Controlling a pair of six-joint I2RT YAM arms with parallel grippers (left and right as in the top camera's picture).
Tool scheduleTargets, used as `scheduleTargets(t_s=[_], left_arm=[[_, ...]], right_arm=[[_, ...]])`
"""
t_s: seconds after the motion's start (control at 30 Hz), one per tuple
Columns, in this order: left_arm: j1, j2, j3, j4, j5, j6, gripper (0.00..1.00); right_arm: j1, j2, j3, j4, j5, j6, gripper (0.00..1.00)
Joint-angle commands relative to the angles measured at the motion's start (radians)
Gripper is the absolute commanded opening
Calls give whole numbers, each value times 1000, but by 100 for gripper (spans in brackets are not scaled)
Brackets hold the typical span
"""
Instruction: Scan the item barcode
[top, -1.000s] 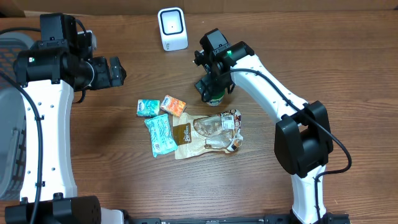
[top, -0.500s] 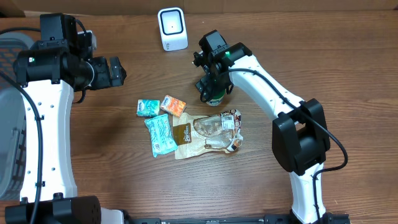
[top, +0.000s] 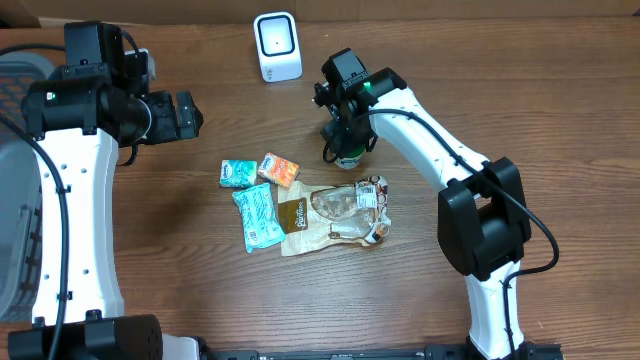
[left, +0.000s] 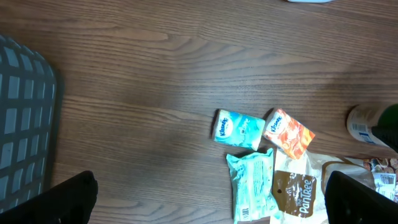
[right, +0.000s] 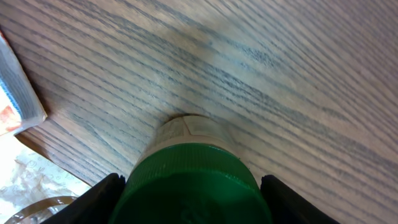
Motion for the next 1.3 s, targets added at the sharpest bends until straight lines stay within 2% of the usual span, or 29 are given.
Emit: scheduleTargets(t_s=[0.0, 0.1, 0.2, 0.27, 0.5, 0.7, 0.83, 1.03, 1.27], left_arm=[[-5, -11, 22, 1, 8, 12, 99], [-5, -11, 22, 1, 8, 12, 100], [-5, -11, 22, 1, 8, 12, 100], [-5, -11, 22, 1, 8, 12, 100], [-5, -11, 22, 1, 7, 12, 100], [-5, -11, 22, 1, 8, 12, 100], [-5, -11, 22, 1, 8, 12, 100], [-5, -11, 22, 1, 8, 12, 99], [-5, -11, 22, 1, 8, 12, 99]], right_arm=[[-7, 10, 40, -25, -6, 71, 54], [-7, 5, 95, -74, -45, 83, 49], [-11, 1, 161, -134, -115, 123, 48], [-16, 1, 220, -189, -195, 128, 48], [-43, 0, 433, -347, -555, 127, 35], [-87, -15, 529, -378, -813, 113, 29], [-116, -37, 548, -384, -995, 32, 29], [-153, -74, 551, -393, -1103, 10, 29], [-200, -124, 551, -410, -1114, 10, 28]])
